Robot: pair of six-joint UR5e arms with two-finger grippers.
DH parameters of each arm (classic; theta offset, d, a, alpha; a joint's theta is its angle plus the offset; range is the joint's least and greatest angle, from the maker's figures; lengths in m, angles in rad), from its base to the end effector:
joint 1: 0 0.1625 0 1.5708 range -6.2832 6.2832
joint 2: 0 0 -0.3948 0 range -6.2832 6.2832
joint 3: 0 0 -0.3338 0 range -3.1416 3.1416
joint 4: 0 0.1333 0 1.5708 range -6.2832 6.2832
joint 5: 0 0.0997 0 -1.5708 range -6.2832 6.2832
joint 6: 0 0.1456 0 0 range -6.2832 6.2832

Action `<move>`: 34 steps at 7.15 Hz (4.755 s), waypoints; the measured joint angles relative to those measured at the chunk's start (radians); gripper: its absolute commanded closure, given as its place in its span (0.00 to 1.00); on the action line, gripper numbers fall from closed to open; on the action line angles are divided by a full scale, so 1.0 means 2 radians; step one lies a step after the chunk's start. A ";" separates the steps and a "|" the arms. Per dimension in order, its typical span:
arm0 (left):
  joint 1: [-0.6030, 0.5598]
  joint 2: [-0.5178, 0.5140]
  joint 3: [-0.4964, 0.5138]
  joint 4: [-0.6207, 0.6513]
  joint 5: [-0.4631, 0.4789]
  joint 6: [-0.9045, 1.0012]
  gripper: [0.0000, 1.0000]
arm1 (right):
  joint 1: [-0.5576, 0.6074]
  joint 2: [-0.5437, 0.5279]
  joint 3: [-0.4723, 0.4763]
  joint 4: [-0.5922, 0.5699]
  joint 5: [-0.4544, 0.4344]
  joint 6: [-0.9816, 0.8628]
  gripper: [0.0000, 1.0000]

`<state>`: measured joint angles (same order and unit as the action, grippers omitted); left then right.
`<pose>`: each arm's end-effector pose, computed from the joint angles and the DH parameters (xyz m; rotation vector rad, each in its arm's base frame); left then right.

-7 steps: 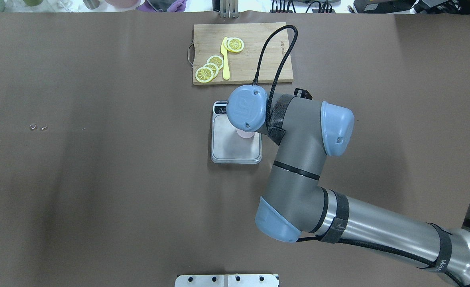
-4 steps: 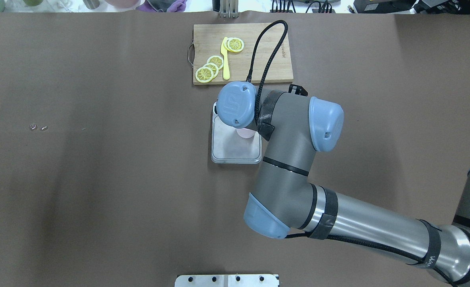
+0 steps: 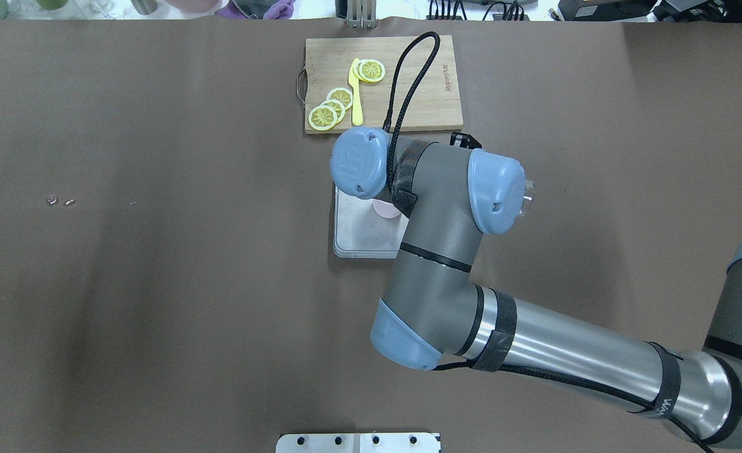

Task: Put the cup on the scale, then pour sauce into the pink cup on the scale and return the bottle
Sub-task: 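Tilt the bottle spout into the pink cup with the right gripper, then tilt the bottle upright and lift it away from the cup, then carry the glass bottle back to its starting spot with the right gripper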

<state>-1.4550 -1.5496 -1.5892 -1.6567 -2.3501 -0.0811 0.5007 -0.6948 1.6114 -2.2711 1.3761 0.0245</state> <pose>0.0193 -0.4341 0.6531 0.0019 0.7829 0.0653 -0.4790 -0.4462 0.2685 0.2978 0.0558 -1.0169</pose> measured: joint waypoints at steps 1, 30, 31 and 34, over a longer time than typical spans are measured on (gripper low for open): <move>0.000 0.000 0.000 0.000 0.000 0.000 0.02 | 0.000 0.006 -0.003 -0.011 -0.001 0.000 0.71; -0.011 0.000 -0.008 -0.075 0.017 0.000 0.01 | 0.081 -0.094 0.137 0.203 0.090 -0.002 0.70; -0.011 0.000 -0.009 -0.075 0.017 -0.001 0.01 | 0.101 -0.100 0.137 0.233 0.111 0.000 0.70; -0.011 0.000 -0.012 -0.074 0.010 -0.005 0.01 | 0.165 -0.166 0.140 0.360 0.182 0.009 0.69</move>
<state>-1.4769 -1.5494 -1.6140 -1.8041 -2.3302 -0.0902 0.8300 -1.0264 1.8909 -1.5517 1.7406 0.0431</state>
